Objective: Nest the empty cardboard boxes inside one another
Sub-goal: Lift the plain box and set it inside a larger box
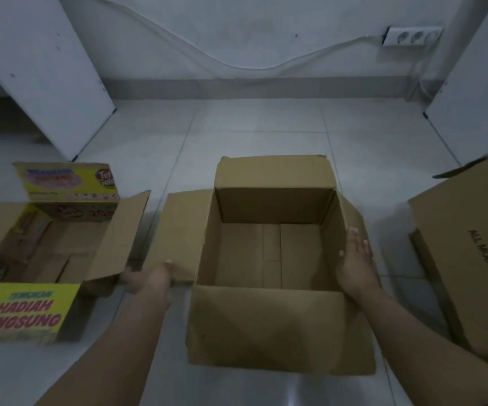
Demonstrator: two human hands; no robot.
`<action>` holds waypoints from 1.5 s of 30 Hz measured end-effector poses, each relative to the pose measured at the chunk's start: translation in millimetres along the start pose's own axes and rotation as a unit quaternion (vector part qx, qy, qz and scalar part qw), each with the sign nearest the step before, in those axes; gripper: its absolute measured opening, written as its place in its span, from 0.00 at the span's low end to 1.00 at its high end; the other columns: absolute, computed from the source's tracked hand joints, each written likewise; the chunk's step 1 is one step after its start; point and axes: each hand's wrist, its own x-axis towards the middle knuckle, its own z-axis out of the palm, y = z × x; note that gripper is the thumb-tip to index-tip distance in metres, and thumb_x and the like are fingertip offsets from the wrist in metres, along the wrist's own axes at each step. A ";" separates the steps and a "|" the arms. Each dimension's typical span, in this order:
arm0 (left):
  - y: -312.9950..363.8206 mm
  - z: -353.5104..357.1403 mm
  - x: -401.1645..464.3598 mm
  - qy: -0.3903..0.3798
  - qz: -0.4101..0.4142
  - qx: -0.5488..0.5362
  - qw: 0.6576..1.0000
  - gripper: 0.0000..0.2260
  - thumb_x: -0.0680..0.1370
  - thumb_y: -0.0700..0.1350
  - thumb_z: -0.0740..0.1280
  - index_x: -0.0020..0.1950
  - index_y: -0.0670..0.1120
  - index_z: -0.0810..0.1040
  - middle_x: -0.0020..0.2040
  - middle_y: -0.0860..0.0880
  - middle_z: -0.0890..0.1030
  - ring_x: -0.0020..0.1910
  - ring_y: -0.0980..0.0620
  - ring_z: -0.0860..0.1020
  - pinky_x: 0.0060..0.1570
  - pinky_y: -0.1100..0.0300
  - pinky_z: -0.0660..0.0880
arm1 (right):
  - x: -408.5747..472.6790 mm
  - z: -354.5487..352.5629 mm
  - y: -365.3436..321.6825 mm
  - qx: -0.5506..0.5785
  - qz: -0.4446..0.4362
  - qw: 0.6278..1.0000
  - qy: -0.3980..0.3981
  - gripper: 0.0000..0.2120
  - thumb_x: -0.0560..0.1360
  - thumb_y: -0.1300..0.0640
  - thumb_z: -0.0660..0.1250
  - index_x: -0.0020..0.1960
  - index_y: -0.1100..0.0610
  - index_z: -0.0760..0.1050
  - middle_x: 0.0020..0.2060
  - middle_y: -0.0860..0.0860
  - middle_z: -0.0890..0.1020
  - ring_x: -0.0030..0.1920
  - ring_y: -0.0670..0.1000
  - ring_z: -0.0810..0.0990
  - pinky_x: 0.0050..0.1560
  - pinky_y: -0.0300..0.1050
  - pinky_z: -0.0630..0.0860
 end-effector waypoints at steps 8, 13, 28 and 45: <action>40.9 -2.9 10.1 0.007 0.213 0.147 0.966 0.19 0.74 0.38 0.67 0.64 0.44 0.69 0.61 0.41 0.76 0.58 0.41 0.74 0.58 0.52 0.70 | 5.9 -12.2 22.8 0.147 0.134 0.979 0.054 0.23 0.80 0.48 0.51 0.71 0.58 0.60 0.71 0.60 0.64 0.70 0.63 0.62 0.69 0.64 0.59; 64.6 4.7 4.3 -0.066 0.306 0.223 0.923 0.17 0.74 0.39 0.64 0.63 0.45 0.72 0.56 0.41 0.79 0.52 0.41 0.75 0.53 0.52 0.71 | 2.8 -18.5 36.2 0.230 0.304 0.923 0.059 0.39 0.72 0.38 0.62 0.72 0.61 0.54 0.71 0.63 0.63 0.69 0.67 0.63 0.67 0.65 0.63; 94.8 17.8 -20.7 -0.186 0.326 0.365 0.852 0.28 0.76 0.38 0.53 0.74 0.56 0.54 0.69 0.41 0.69 0.57 0.38 0.73 0.57 0.47 0.74 | -12.2 -90.0 -3.9 0.062 0.173 0.968 0.169 0.18 0.73 0.52 0.65 0.57 0.59 0.65 0.53 0.61 0.77 0.50 0.61 0.76 0.47 0.54 0.71; 142.6 2.7 -98.5 -0.176 0.390 0.381 0.820 0.28 0.80 0.40 0.56 0.75 0.58 0.49 0.41 0.36 0.81 0.36 0.38 0.78 0.36 0.48 0.76 | -40.7 -169.8 -100.2 -0.007 -0.022 0.998 0.055 0.27 0.77 0.64 0.56 0.73 0.50 0.53 0.36 0.55 0.78 0.34 0.55 0.77 0.34 0.52 0.78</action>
